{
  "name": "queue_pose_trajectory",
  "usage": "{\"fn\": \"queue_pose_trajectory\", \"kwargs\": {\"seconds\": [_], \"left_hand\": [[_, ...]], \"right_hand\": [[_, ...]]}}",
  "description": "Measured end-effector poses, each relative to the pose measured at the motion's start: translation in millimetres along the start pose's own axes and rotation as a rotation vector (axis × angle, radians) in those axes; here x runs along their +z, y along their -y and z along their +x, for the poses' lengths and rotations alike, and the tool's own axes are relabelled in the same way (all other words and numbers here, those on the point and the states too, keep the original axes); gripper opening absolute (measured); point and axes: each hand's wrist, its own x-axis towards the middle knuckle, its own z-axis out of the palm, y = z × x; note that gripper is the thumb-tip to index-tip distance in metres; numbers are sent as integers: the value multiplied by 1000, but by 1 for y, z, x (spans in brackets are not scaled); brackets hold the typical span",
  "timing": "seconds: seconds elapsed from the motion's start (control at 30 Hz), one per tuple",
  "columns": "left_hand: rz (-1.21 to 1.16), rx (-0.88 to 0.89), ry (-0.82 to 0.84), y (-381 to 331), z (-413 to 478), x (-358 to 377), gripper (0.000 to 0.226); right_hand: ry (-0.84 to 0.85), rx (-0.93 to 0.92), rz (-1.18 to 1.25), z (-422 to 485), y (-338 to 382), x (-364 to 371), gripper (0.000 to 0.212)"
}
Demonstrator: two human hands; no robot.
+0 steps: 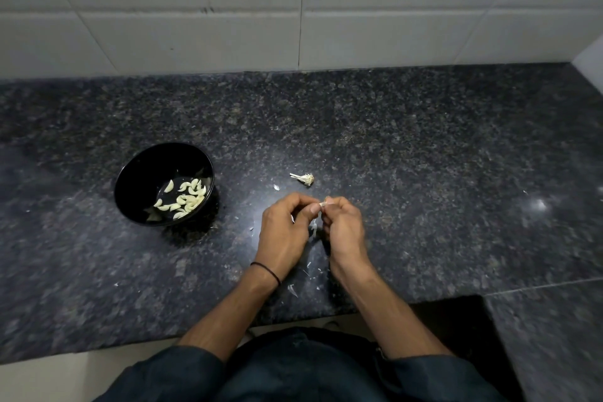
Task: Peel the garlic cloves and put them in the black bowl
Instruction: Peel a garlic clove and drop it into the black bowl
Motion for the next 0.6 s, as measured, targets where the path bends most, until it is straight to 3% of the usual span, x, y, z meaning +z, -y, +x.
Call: {"fn": "queue_pose_trajectory", "kwargs": {"seconds": [0.17,0.27,0.43,0.6], "left_hand": [[-142,-123,13,-2,1,-1,5],[-304,-205,30,-5,-1,-1,6],[-553,-317,84,-8,-5,-1,11],[-603,-323,81,-6,-6,-1,12]], "right_hand": [[-55,-221,-437,-7,0,-6,28],[-76,-352,-570,-12,2,-8,22],[-92,-301,-425,-11,0,-4,26],[-79,-263,-321,-9,1,0,31]]}}
